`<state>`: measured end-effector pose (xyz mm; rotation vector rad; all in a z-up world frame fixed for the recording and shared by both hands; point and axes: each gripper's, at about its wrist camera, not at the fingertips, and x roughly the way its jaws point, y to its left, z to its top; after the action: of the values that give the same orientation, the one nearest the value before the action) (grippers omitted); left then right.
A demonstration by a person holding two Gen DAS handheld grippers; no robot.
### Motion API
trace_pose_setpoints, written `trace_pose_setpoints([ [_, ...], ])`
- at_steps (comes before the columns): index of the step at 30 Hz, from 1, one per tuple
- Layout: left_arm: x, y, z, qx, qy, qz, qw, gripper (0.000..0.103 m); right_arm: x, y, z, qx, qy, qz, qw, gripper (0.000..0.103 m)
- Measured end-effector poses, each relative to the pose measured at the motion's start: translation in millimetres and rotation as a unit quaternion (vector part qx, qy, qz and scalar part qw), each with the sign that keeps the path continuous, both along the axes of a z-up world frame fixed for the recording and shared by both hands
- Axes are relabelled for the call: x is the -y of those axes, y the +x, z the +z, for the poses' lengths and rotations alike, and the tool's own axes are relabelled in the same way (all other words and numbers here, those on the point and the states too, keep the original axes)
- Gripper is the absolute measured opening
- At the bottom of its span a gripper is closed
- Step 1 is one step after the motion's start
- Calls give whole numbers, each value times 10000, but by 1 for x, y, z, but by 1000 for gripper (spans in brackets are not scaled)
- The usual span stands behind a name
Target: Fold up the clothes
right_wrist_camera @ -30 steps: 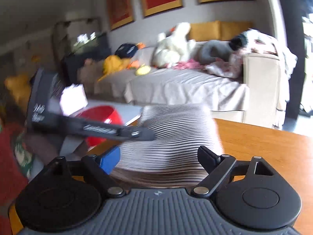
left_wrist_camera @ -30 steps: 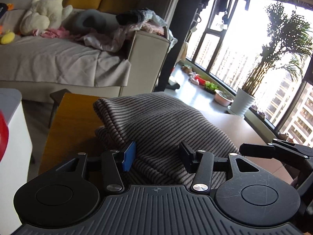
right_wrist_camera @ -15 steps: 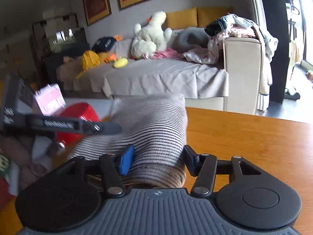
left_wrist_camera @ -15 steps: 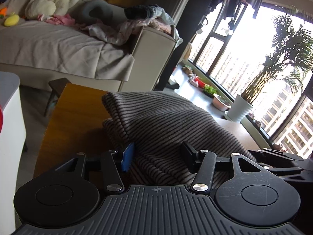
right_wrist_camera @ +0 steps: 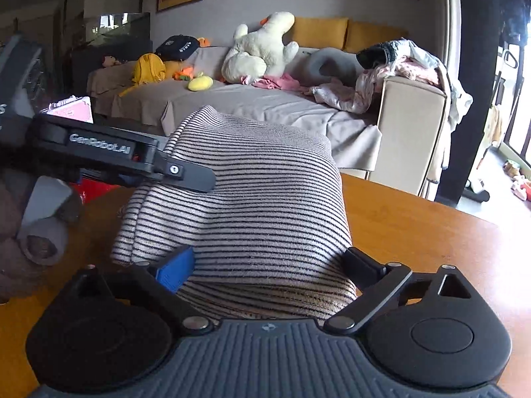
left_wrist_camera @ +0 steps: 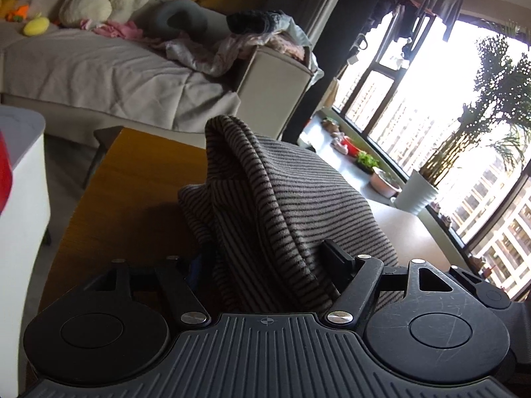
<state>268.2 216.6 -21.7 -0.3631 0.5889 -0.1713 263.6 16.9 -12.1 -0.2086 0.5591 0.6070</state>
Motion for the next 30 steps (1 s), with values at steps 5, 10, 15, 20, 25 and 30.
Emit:
trace_pose_setpoints([
  [5, 26, -53, 28, 345, 518, 482, 9969, 83, 29, -13, -4, -469, 375, -159, 9981, 103],
  [10, 63, -101, 26, 70, 778, 996, 9920, 100, 58, -37, -8, -697, 233, -545, 9958, 103],
  [15, 101, -127, 6, -500, 997, 1156, 9870, 103, 82, -61, -11, -858, 27, -968, 9916, 103],
  [20, 120, -141, -10, -749, 1438, 1482, 9756, 103, 99, -81, -14, -769, -259, -1259, 9887, 103],
  [25, 131, -134, -11, -935, 1895, 1468, 9663, 103, 107, -80, -15, -755, -217, -1420, 9867, 103],
  [30, 131, -135, -11, -916, 1854, 1515, 9666, 103, 109, -77, -17, -733, -178, -1458, 9864, 103],
])
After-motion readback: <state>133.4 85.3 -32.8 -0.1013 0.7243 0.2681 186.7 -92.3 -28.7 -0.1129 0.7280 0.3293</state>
